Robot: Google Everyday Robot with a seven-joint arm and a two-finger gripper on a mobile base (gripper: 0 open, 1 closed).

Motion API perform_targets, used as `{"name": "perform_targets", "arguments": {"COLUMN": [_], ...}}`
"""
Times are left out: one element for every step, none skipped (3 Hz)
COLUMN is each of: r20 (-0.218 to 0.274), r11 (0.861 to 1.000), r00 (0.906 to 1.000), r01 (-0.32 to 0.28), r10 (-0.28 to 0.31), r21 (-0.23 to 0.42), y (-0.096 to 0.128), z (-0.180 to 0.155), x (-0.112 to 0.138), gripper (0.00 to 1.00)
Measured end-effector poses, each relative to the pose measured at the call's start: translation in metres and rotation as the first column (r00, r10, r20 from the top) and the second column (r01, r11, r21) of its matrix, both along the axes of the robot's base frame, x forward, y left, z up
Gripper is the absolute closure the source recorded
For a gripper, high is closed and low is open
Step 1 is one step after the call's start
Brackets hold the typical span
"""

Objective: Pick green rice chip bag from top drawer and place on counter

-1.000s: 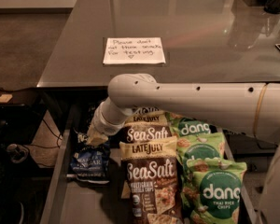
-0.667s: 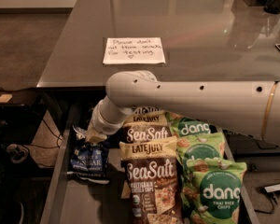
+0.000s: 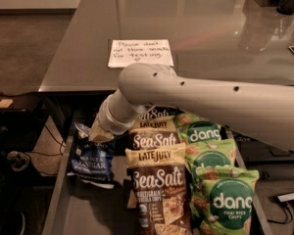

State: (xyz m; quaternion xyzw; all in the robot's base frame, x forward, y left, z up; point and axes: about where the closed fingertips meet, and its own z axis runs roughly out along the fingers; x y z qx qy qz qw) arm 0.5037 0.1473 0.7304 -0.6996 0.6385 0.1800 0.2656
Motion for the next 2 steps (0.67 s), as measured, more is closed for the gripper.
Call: {"name": "perform_targets", "arguments": {"r20": [-0.001,0.014], "r11": [0.998,0.997], "r00": [1.0000,0.9996], "r01": [0.001,-0.027], "r10": [-0.001,0.026], "r21": [0.056,0.067], "y": [-0.013,-0.028], "z": [0.050,0.111], "x": [0.004,0.013], "gripper": [1.00,1.00]}}
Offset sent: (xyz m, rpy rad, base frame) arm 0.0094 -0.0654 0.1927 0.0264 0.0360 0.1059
